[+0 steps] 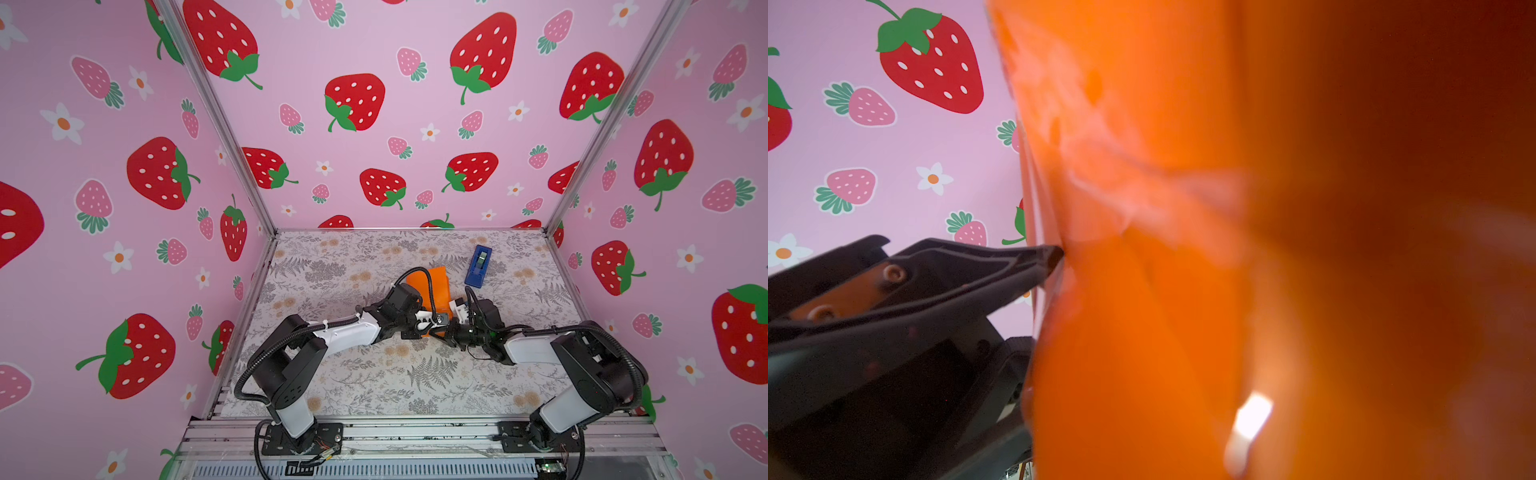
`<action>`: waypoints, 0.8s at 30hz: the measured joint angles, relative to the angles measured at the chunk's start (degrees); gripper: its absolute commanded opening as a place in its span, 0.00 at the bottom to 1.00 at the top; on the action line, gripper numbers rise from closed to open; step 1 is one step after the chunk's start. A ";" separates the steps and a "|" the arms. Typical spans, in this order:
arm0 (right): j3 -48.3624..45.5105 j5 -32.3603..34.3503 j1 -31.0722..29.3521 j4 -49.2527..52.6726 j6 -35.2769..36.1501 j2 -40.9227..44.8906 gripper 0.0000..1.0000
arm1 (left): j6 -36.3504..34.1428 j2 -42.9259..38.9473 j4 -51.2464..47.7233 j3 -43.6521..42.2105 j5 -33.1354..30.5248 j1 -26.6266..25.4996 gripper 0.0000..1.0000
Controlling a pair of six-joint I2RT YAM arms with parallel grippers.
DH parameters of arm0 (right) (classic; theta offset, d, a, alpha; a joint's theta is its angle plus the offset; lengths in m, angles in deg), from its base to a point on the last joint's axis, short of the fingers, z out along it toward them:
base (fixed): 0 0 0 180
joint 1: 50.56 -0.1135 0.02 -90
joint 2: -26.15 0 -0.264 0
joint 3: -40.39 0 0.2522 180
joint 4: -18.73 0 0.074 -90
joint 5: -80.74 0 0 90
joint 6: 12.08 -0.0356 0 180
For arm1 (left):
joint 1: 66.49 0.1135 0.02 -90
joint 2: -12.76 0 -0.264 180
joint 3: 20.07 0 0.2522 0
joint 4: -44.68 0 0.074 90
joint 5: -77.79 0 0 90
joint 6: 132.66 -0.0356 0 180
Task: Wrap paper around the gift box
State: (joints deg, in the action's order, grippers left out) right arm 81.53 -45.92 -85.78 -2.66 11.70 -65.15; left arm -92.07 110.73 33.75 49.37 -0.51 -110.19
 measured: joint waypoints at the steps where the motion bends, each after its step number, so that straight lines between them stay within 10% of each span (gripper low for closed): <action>1: 0.00 0.13 -0.04 -0.15 -0.09 -0.09 0.00 | 0.00 0.00 0.00 0.00 0.07 0.00 0.39; 24: 0.55 1.16 -0.04 -0.90 -1.03 -0.90 0.00 | 2.91 -3.34 -4.83 -0.59 2.75 0.17 0.45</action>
State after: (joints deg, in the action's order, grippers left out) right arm 82.07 -44.76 -85.83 -3.56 10.68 -66.05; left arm -89.16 107.39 28.92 48.78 2.25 -110.02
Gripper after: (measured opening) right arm 0.045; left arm 0.452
